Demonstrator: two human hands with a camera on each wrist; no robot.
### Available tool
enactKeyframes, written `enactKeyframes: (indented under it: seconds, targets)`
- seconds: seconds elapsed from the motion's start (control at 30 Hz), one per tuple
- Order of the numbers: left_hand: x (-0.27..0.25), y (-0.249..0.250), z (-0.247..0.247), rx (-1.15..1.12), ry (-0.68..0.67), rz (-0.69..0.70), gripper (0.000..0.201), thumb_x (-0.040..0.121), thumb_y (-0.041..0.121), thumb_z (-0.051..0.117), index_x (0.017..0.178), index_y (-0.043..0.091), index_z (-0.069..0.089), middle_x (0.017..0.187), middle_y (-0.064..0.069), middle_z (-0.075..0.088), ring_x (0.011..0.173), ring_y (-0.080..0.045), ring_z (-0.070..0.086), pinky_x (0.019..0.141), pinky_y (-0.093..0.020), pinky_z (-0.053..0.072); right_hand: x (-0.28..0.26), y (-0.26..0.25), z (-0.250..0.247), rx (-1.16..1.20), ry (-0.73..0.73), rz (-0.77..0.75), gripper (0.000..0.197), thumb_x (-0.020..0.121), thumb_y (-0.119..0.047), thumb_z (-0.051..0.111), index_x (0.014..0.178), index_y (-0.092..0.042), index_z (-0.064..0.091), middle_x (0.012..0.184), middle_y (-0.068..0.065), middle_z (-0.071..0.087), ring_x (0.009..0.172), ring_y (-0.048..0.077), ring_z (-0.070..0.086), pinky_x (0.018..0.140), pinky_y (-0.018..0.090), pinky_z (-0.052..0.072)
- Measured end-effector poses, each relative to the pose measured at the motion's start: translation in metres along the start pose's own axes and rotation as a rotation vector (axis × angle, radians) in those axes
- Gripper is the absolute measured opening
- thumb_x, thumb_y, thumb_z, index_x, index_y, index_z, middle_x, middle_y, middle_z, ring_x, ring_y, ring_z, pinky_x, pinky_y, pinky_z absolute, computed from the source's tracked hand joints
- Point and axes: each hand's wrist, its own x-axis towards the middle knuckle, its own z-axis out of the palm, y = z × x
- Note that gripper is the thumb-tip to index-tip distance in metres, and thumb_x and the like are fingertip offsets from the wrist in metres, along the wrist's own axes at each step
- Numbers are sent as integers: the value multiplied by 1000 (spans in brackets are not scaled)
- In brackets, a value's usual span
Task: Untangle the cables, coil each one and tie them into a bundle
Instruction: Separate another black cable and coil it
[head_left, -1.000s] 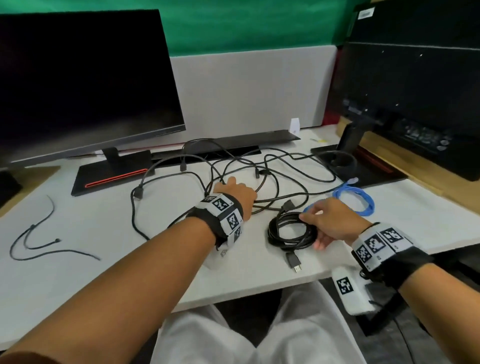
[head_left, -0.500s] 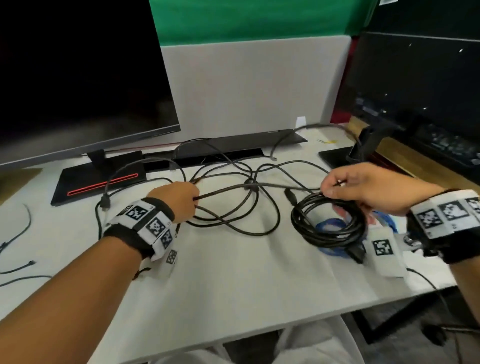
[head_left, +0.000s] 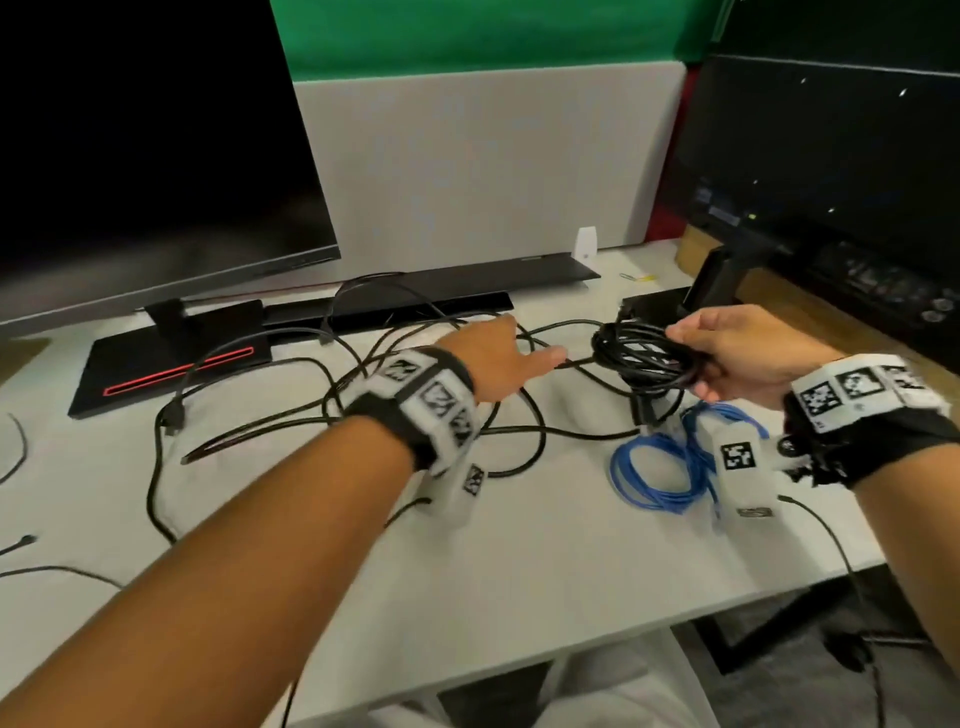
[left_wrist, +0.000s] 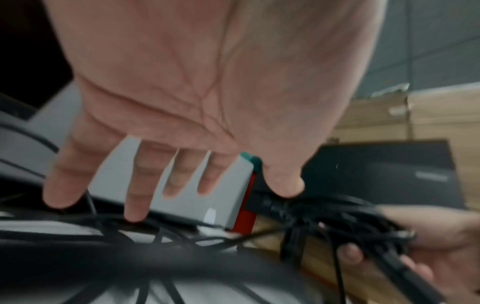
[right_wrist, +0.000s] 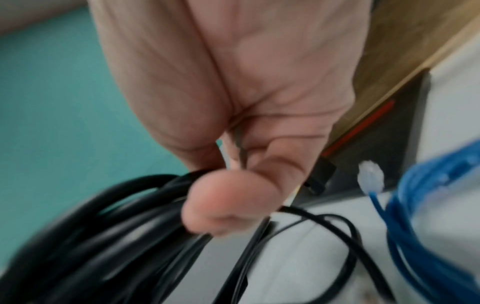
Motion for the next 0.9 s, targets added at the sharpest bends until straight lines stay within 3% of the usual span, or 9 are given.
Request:
enactKeyframes:
  seconds: [0.13, 0.2, 0.23, 0.27, 0.33, 0.47, 0.57, 0.77, 0.9]
  targets:
    - [38, 20, 26, 68, -21, 4, 90, 88, 44, 69, 158, 25, 15, 158, -20, 26, 137, -39, 42, 107, -49, 43, 2, -2, 11, -6, 25, 36, 18, 102, -18, 54, 94, -2, 57, 58, 14, 63, 37, 20, 52, 34, 25, 45]
    - [46, 23, 28, 41, -80, 51, 86, 84, 30, 75, 154, 30, 26, 160, -20, 22, 136, -39, 42, 106, -47, 45, 1, -5, 17, -25, -20, 51, 23, 102, -20, 53, 97, 2, 60, 64, 16, 65, 40, 21, 53, 36, 26, 46]
    - [50, 25, 30, 28, -90, 91, 72, 81, 28, 77, 145, 25, 43, 154, -20, 33, 131, -37, 48, 103, -43, 48, 1, -5, 20, -11, -49, 53, 24, 102, -20, 53, 99, 2, 61, 69, 17, 65, 42, 21, 53, 37, 26, 46]
    - [52, 27, 34, 42, -105, 133, 55, 80, 31, 79, 129, 17, 56, 143, -17, 49, 122, -33, 56, 98, -39, 50, 2, -5, 23, 16, -82, 50, 24, 103, -21, 52, 101, 2, 61, 72, 16, 65, 44, 21, 53, 38, 27, 46]
    - [54, 25, 46, 149, -150, 136, 48, 84, 45, 74, 118, 13, 63, 122, -10, 65, 108, -27, 62, 92, -35, 52, 5, -3, 29, 68, -142, 35, 24, 103, -21, 50, 101, 0, 61, 73, 13, 65, 46, 20, 52, 40, 27, 47]
    - [58, 15, 54, 266, -55, -7, 52, 98, 52, 50, 113, 5, 64, 115, -11, 68, 106, -27, 64, 89, -36, 50, 9, -2, 34, 122, -142, -6, 23, 103, -22, 51, 101, -2, 62, 75, 10, 67, 46, 19, 54, 41, 27, 47]
    - [59, 5, 40, 225, 45, -19, 53, 103, 51, 38, 89, 5, 62, 107, -14, 70, 96, -28, 64, 80, -36, 49, 15, 1, 29, 163, -42, 5, 24, 103, -22, 51, 98, -1, 61, 77, 15, 65, 45, 20, 55, 41, 27, 48]
    - [38, -31, -1, 57, 242, -66, 57, 95, 60, 51, 67, 10, 55, 69, -7, 61, 69, -24, 61, 60, -31, 46, 32, 7, 17, 309, 342, 134, 14, 102, -8, 48, 96, 1, 57, 79, 21, 67, 58, 31, 63, 45, 34, 54]
    - [10, -56, -17, -8, 322, -63, 53, 91, 50, 61, 54, 14, 50, 52, -1, 50, 53, -20, 51, 48, -27, 32, 36, 10, 24, 253, 347, 185, 16, 99, 1, 47, 89, -2, 58, 82, 22, 70, 66, 34, 70, 47, 37, 57]
